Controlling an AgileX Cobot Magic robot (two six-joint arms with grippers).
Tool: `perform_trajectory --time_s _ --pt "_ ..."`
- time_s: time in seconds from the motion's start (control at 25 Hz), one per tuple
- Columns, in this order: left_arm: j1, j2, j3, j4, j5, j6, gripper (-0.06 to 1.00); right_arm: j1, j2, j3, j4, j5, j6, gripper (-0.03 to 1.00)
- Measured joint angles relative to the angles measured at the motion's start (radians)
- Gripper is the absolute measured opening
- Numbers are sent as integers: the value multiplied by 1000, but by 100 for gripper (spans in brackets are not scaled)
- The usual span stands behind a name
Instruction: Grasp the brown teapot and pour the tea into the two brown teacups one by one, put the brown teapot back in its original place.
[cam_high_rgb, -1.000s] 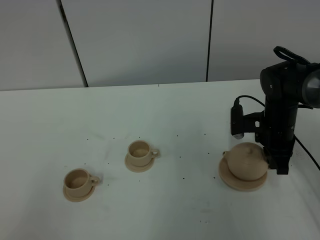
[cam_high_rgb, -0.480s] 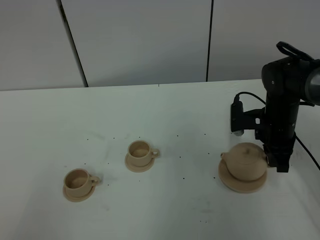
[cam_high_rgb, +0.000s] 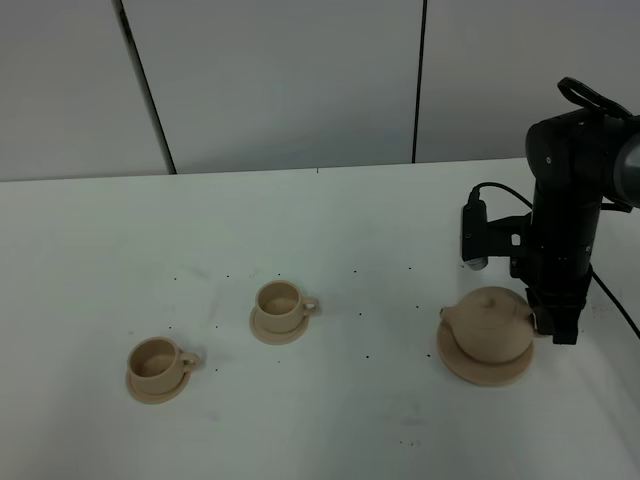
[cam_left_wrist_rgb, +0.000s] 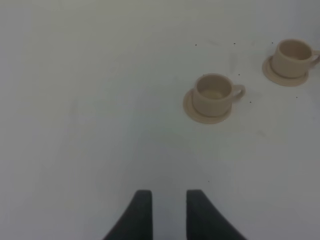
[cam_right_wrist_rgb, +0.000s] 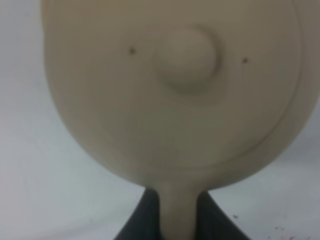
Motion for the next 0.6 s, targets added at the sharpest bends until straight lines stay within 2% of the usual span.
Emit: perform_trajectory --time_s 0.6 --pt "0 0 0 0 0 0 24 -17 0 0 43 -6 0 9"
